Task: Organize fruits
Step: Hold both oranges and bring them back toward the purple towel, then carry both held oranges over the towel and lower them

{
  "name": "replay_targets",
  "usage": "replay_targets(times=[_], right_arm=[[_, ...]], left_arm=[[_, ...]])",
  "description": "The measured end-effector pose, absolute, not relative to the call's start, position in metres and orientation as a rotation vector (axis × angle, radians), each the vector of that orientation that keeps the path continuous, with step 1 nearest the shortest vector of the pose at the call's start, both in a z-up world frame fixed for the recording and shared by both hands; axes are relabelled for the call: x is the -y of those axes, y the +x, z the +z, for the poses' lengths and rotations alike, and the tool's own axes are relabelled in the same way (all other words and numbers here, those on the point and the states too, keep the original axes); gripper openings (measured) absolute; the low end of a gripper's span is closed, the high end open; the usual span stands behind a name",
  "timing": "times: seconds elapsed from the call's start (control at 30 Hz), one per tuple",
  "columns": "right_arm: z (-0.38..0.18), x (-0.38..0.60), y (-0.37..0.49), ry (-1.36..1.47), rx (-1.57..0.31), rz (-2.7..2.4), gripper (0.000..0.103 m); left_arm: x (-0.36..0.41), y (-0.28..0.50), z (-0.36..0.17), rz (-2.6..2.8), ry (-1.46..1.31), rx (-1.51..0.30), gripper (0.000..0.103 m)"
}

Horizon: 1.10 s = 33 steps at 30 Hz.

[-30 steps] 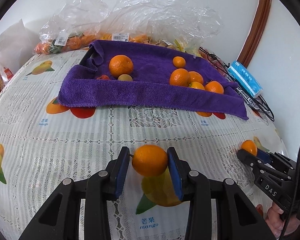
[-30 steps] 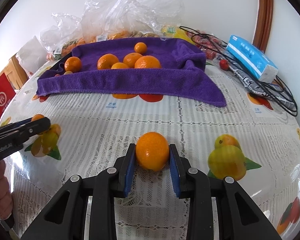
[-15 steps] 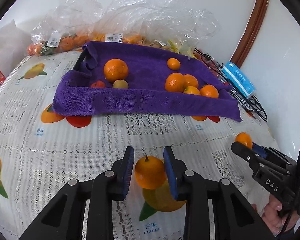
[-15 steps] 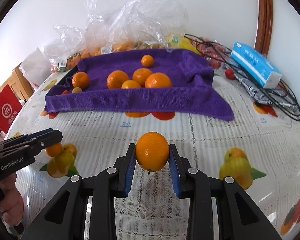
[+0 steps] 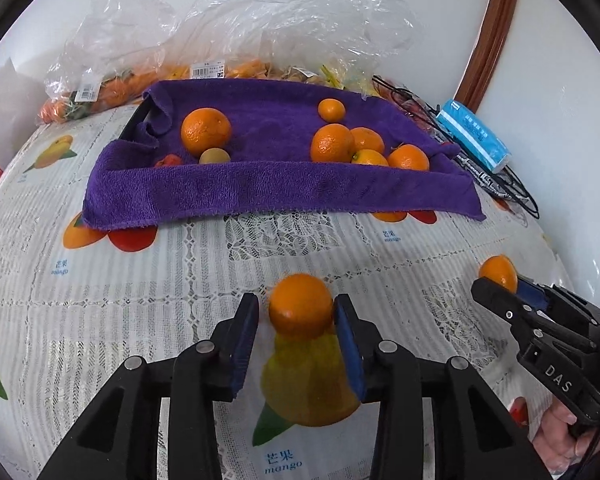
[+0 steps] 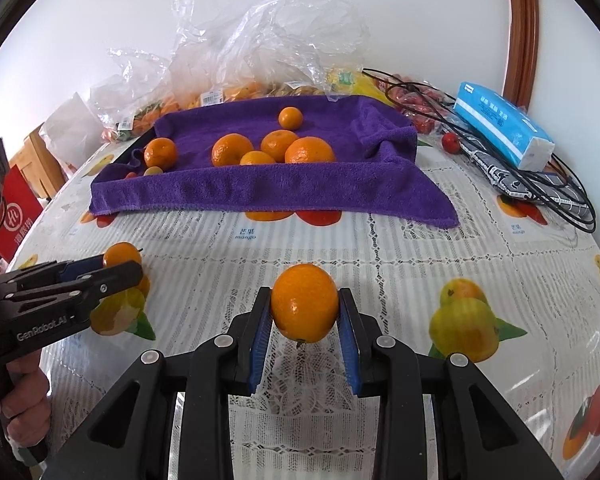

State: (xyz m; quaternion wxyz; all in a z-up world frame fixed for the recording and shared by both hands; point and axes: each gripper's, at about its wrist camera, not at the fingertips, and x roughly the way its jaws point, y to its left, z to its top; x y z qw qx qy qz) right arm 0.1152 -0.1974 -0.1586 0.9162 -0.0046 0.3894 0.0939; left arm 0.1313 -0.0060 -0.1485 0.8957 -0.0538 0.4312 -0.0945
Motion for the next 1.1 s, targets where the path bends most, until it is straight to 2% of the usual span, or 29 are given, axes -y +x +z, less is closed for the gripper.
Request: replay_targets(times=[0.07,0.1,0.53,1.1], right_arm=[[-0.161,0.199,0.115,0.004,-0.807,0.196,0.032],[-0.162,0.199,0.115,0.008,-0.812,0.195,0.032],[-0.146,0.196,0.114,0.0,-0.769,0.211,0.032],[-0.083,0.175,0.183,0.01,-0.647,0.186,0.032]], left_arm=[[0.008,0.134,-0.149,-0.181,-0.097,-0.891,0.036],[0.01,0.135,-0.149,-0.167,-0.088,-0.893,0.03],[-0.004,0.127,-0.124,-0.127,-0.108,-0.836,0.03],[-0.051,0.172,-0.07,-0.004,-0.139,-0.7,0.03]])
